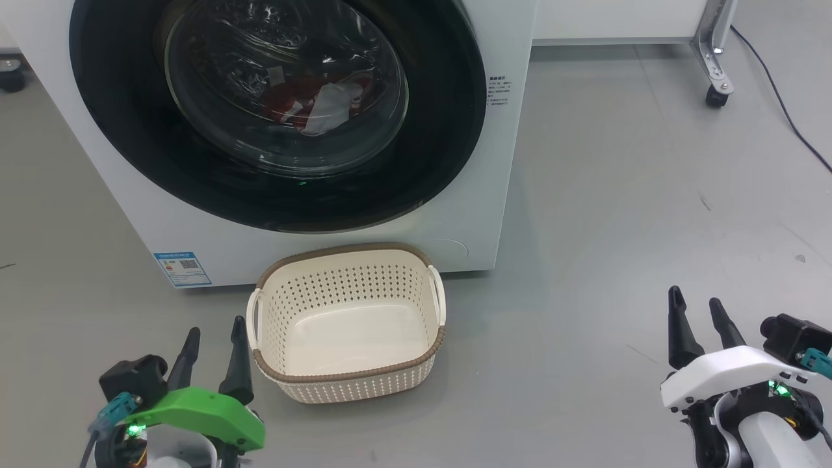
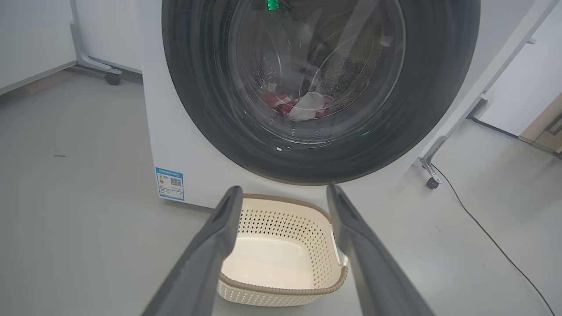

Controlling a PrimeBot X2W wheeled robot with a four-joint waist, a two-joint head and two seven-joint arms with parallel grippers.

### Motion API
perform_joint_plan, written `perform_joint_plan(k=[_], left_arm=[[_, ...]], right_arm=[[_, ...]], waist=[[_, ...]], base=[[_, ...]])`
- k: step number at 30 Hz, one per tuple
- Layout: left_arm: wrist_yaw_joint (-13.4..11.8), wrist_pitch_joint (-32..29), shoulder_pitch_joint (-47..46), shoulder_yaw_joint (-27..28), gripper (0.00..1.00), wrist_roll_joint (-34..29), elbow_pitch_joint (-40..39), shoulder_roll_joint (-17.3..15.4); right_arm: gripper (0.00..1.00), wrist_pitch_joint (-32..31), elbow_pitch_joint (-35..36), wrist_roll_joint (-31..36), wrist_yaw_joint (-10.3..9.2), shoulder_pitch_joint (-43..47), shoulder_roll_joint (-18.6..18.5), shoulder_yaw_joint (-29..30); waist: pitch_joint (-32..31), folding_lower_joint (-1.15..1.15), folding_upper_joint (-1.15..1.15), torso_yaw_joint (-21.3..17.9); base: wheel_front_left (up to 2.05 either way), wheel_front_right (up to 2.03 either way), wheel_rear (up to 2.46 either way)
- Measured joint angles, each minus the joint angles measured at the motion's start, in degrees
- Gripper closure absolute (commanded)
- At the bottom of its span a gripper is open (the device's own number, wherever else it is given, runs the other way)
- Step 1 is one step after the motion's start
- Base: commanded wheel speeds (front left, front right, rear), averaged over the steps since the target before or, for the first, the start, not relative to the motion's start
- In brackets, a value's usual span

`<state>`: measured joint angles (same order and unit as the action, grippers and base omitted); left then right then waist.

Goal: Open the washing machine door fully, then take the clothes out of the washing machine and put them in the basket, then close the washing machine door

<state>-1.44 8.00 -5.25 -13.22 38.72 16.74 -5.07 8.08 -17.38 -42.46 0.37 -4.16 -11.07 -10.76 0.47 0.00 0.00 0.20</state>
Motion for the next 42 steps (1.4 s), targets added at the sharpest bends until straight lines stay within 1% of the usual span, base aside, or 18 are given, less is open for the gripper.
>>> perform_joint_plan(k=[10, 11, 14, 15, 17, 26, 30, 31, 32, 38, 42], left_arm=[[-1.3, 1.7, 0.0, -1.5, 0.00, -6.3, 1.4, 0.2], [-1.3, 1.7, 0.0, -1.7, 0.00, -6.8, 1.6, 0.2], [-1.4, 2.4, 0.0, -1.9, 0.00, -8.9, 1.9, 0.2], [-1.8, 2.7, 0.0, -2.0, 0.00, -9.3, 2.0, 0.2], [-1.9, 2.9, 0.0, -2.1, 0.00, -10.4, 2.3, 0.2], [-3.1, 4.3, -0.2, -3.3, 0.00, -16.4, 2.9, 0.4], [-3.4, 4.9, -0.2, -3.6, 0.00, -18.0, 3.2, 0.4], [-3.6, 5.3, -0.2, -3.7, 0.00, -19.4, 3.3, 0.5], [-3.7, 5.3, -0.2, -3.8, 0.00, -20.0, 3.3, 0.5], [-4.3, 6.3, -0.3, -4.2, 0.00, -23.1, 3.9, 0.5], [-4.3, 6.3, -0.4, -4.2, 0.00, -23.1, 4.1, 0.7]], right_arm=[[0.00, 1.4, 0.0, 6.2, -0.13, 0.0, -0.2, -2.4], [0.00, 1.7, 0.0, 6.9, -0.54, -0.1, -0.2, -2.6], [0.00, 2.1, -0.1, 8.5, -0.56, -0.1, -0.3, -3.0], [0.00, 2.4, -0.1, 9.1, -0.63, -0.1, -0.3, -3.2], [0.00, 2.6, -0.1, 10.6, -1.04, -0.1, -0.3, -3.5], [0.00, 4.2, -0.2, 15.8, -1.08, -0.3, -1.0, -5.1], [0.00, 4.8, -0.3, 17.8, -1.11, -0.6, -1.4, -5.4], [0.00, 4.9, -0.3, 18.7, -1.15, -0.7, -1.4, -5.5], [0.00, 5.0, -0.3, 19.2, -1.60, -0.8, -1.4, -5.7], [0.00, 6.1, -0.5, 22.4, -2.05, -1.1, -1.6, -6.1], [0.00, 6.1, -0.6, 22.5, -2.04, -1.1, -1.5, -6.1]], waist=[[0.2, 0.00, 0.00, 0.0], [0.2, 0.00, 0.00, 0.0], [0.2, 0.00, 0.00, 0.0], [0.2, 0.00, 0.00, 0.0], [0.2, 0.00, 0.00, 0.1], [0.2, 0.00, 0.00, 0.2], [0.2, 0.00, 0.00, 0.2], [0.2, 0.00, 0.00, 0.3], [0.2, 0.00, 0.00, 0.3], [0.2, 0.00, 0.00, 0.5], [0.2, 0.00, 0.00, 0.5]], base=[[0.00, 0.00, 0.00], [0.00, 0.00, 0.00], [0.00, 0.00, 0.00], [0.00, 0.00, 0.00], [0.00, 0.00, 0.00], [0.00, 0.00, 0.00], [0.00, 0.00, 0.00], [0.00, 0.00, 0.00], [0.00, 0.00, 0.00], [0.00, 0.00, 0.00], [0.00, 0.00, 0.00]])
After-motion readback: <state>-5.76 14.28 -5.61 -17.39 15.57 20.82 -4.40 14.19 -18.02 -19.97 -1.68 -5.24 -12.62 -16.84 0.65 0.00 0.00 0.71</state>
